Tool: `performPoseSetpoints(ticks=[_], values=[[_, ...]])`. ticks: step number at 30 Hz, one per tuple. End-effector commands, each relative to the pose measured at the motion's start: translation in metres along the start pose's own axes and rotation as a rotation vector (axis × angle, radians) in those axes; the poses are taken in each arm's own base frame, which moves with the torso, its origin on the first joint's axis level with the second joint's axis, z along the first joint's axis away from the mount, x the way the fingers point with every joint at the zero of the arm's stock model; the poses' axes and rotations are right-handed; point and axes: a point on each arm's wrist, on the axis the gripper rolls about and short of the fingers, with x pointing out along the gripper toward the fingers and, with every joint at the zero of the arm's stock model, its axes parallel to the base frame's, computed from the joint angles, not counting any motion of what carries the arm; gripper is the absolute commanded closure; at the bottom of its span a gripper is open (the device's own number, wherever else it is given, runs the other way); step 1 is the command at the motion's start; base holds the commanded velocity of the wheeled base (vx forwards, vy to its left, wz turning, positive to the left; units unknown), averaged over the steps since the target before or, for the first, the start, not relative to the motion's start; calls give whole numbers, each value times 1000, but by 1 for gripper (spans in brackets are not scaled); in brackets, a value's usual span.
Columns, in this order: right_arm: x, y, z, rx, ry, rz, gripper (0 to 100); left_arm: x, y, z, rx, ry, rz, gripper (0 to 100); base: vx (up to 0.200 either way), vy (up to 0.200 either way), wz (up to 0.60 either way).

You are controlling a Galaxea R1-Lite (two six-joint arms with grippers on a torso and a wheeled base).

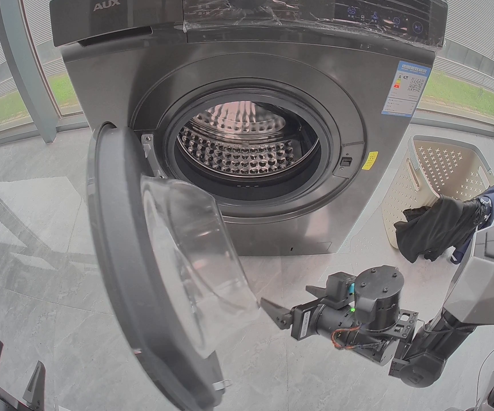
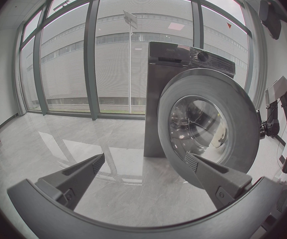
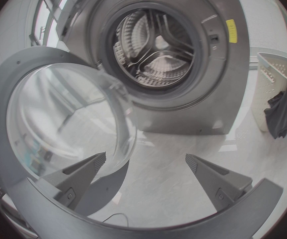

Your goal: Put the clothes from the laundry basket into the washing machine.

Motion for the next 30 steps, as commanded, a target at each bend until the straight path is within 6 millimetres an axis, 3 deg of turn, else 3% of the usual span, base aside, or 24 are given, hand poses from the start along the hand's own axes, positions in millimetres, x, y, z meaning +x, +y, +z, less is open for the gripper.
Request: performPoseSetpoints(ticks=[1,8,12,21,25,30], values=[[0,6,-2,-4,3,18,0,0,0,-5,-1,-1,1,0,0,0,0],[3,-2,2,6,-30,7,0,0,0,-5,0,-1,1,0,0,0,0],[16,-2,0,6,-36,7,0,0,0,-5,0,-1,1,0,0,0,0],[45,11,-3,-1,-65,46,0,0,0,-5,0,-1,1,0,-200,0,0],[55,20,-4,-5,-81,72,0,0,0,-5,0,-1,0,0,0,0,0],[69,31,-21,-12,-78,108,0,0,0,-5,-1,-1,1,0,0,0,0]])
